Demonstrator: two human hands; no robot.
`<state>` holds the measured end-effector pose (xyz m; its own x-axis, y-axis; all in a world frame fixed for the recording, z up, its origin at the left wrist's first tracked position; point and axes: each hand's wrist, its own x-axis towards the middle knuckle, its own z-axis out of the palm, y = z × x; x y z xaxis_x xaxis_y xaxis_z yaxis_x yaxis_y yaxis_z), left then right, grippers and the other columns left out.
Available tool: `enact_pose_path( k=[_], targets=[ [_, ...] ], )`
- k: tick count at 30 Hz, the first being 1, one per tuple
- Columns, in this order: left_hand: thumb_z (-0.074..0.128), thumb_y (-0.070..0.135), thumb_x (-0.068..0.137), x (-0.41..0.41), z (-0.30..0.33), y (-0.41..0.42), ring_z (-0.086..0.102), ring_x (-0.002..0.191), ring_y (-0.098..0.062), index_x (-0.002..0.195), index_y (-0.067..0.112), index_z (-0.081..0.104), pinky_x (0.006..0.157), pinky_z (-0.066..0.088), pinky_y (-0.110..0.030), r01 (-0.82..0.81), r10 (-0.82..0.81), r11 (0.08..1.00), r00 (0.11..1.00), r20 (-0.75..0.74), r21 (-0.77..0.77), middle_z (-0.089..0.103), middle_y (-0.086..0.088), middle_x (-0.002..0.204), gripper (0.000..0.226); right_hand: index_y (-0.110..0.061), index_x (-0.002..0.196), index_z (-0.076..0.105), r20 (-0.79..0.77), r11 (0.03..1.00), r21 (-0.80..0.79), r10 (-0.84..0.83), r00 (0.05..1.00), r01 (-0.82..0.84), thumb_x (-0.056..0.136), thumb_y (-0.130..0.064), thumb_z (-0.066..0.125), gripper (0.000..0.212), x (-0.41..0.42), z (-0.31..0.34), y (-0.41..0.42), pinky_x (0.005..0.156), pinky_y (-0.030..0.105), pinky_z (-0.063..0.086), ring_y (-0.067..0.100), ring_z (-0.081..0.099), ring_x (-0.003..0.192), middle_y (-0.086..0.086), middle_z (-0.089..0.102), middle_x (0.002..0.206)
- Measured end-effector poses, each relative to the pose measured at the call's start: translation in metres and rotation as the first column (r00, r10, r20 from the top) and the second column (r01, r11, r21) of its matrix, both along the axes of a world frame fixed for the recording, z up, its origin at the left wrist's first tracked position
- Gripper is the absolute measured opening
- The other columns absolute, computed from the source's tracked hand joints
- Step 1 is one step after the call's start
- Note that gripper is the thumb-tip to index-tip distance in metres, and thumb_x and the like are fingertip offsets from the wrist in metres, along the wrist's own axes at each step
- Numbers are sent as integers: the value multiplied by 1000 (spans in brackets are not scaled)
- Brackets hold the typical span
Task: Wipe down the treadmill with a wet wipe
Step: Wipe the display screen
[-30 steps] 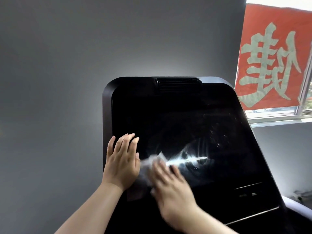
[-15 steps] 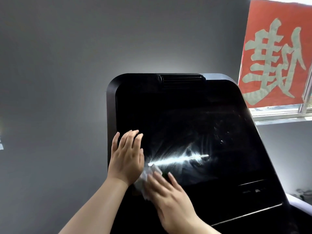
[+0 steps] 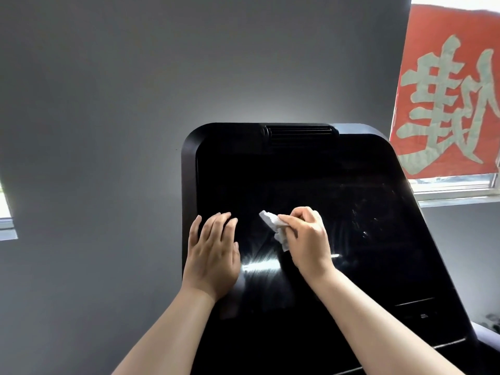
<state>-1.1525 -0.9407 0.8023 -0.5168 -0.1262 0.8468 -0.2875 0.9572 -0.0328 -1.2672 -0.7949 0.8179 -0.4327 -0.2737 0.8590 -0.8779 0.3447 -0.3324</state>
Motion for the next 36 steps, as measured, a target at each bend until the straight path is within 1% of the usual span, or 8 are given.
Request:
enact_pose_path(
  k=[5, 9, 13, 18, 26, 30, 33, 36],
  targets=[
    [37, 24, 81, -1, 0, -1, 44, 118, -21, 116, 7, 57, 109, 19, -42, 16, -16, 1000, 1000, -23, -9, 60, -9, 120, 44, 0, 112, 67, -130, 993, 119, -9, 991, 25, 78, 2, 55, 36, 21, -30, -20, 92, 42, 52, 29, 58, 115, 11, 66, 117],
    [38, 23, 81, -2, 0, -2, 45, 117, -22, 115, 6, 58, 107, 24, -45, 32, -32, 999, 998, -52, -3, 60, -10, 121, 43, 2, 124, 59, -95, 925, 343, 206, 974, -162, 75, -11, 42, 53, 55, -57, -15, 113, 27, 24, 21, 36, 132, 14, 57, 131],
    [37, 24, 81, -1, 0, 0, 44, 118, -21, 115, 5, 60, 107, 23, -45, 28, -29, 1000, 999, -46, -6, 60, -10, 120, 45, -9, 127, 59, -252, 769, 623, 368, 895, -140, 80, -23, 46, 51, 57, -61, 5, 110, 30, 34, 21, 42, 133, 5, 54, 137],
    [37, 25, 81, 1, 0, 0, 43, 118, -21, 114, 5, 61, 108, 22, -45, 18, -18, 1000, 1000, -24, -7, 60, -9, 121, 46, -7, 146, 30, -76, 938, 323, -105, 992, 124, 88, -31, 21, 64, -11, 2, 2, 115, 27, 10, 16, 21, 143, 2, 27, 153],
    [37, 24, 84, 4, 1, 1, 43, 120, -22, 121, 9, 52, 108, 22, -47, 50, -51, 999, 999, 11, 16, 57, -10, 125, 42, -20, 131, 57, -273, 687, 714, 451, 850, -135, 77, -34, 42, 57, 59, -73, 31, 110, 26, 30, 11, 41, 132, -5, 52, 138],
    [38, 24, 84, 8, 4, 8, 40, 124, -21, 123, 14, 45, 112, 17, -43, 72, -73, 996, 997, 33, 43, 54, -9, 128, 42, -12, 138, 47, -284, 822, 569, 179, 942, 15, 82, -32, 33, 61, -22, -21, 53, 104, 37, 42, 13, 34, 136, 1, 48, 142],
    [40, 23, 83, 8, -1, 20, 41, 124, -20, 124, 13, 46, 114, 15, -41, 101, -95, 994, 988, 120, -48, 54, -6, 128, 43, -12, 150, 10, -108, 862, 503, -14, 994, 67, 88, -40, 11, 69, -46, 6, 39, 117, 25, -1, 4, -9, 138, -4, 4, 156],
    [41, 22, 82, 3, -8, 38, 42, 125, -19, 125, 12, 47, 113, 18, -40, 152, -119, 979, 966, 229, -135, 56, -5, 129, 45, -8, 147, 27, -198, 854, 520, 126, 972, -5, 90, -38, 25, 65, -11, -33, 34, 118, 31, 14, 13, 9, 143, 3, 25, 154]
  ],
)
